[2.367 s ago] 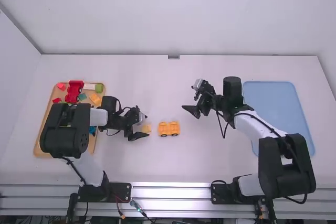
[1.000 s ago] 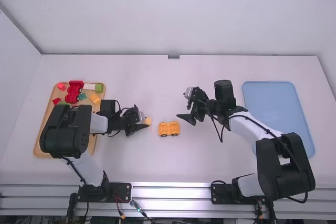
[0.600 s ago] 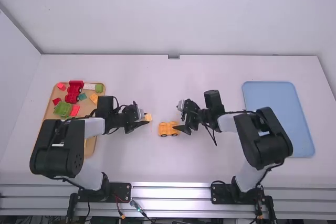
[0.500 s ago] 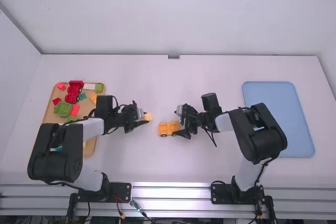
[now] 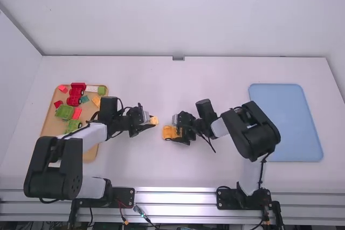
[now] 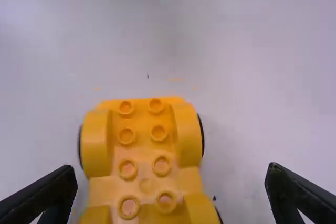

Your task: Assemble lego blocks to make yellow taxi

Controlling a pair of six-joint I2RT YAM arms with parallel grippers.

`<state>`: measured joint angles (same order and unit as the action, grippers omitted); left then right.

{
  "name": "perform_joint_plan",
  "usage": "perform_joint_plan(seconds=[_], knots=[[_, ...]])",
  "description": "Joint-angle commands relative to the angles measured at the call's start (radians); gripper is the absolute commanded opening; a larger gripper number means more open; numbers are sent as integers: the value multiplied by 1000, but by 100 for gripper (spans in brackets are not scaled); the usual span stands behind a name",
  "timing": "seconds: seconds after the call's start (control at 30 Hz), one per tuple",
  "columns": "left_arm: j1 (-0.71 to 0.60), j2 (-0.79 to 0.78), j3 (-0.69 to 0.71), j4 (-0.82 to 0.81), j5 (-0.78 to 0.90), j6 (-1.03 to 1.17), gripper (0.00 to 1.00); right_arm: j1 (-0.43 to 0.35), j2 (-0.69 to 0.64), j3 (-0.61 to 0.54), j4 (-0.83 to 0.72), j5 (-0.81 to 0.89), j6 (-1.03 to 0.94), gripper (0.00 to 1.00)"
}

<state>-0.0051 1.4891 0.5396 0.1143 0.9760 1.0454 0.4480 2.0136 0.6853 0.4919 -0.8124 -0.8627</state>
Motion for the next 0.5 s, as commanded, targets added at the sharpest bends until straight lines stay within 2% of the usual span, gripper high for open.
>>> perform_joint_plan(seconds=[0.0,0.1,0.2,0.23,0.3,0.33,0.47], knots=[[-13,-16,11,-9,26,-2,27,-10,40,25,-2,-9,25,93],[-31,-16,11,-13,11,-2,26,-24,42,21,4,-58,12,89],[-55,-13,11,-22,-32,-2,23,-36,42,21,2,-62,2,78],[-77,-5,11,-24,-51,-2,22,-42,42,21,1,-63,2,68],[-97,4,11,-20,-53,-2,22,-45,42,21,-2,-61,2,61],[-118,20,11,-5,-53,-5,20,-45,42,21,-2,-58,7,54],[-148,92,11,97,-54,-55,20,-44,42,21,-2,-57,13,48]])
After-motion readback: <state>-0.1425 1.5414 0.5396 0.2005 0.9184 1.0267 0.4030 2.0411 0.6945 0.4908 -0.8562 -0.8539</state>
